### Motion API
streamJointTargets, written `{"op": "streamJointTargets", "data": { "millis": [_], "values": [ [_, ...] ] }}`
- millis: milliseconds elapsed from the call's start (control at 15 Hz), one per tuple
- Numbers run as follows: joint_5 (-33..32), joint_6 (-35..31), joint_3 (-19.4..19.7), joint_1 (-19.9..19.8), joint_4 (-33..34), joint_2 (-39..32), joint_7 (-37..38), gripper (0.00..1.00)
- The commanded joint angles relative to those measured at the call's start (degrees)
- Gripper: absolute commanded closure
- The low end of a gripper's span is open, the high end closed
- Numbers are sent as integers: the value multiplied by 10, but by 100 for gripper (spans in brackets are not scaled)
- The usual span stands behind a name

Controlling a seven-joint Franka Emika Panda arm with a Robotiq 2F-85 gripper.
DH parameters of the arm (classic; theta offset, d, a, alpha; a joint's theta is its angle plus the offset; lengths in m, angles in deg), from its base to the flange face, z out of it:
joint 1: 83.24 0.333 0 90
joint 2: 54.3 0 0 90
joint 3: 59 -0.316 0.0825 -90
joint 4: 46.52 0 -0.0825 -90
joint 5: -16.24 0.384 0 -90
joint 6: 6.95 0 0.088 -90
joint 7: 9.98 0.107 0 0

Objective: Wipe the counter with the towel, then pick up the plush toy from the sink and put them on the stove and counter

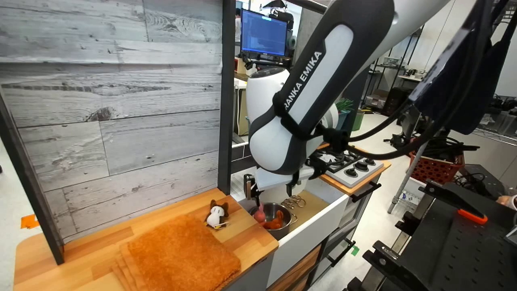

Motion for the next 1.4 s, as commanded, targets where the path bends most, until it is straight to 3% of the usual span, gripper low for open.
{"op": "streamJointTargets", "data": {
  "millis": [0, 67, 133, 200, 600, 800, 933, 1133, 1333],
  "values": [
    [-11, 37, -2, -10, 75, -47, 13, 0],
    [-11, 42, -2, -11, 86, -56, 15, 0],
    [-11, 48, -4, -13, 96, -63, 15, 25],
    [-12, 53, -6, -15, 106, -71, 14, 26],
    [-11, 64, -13, -22, 141, -95, 13, 73],
    [-9, 45, -25, -23, 105, -65, -4, 95],
    [-14, 23, -34, -17, 58, -32, -25, 100],
    [-23, -26, -45, -2, -41, 42, -84, 99],
    [-63, -62, 2, 48, -118, 104, -73, 99]
  ]
}}
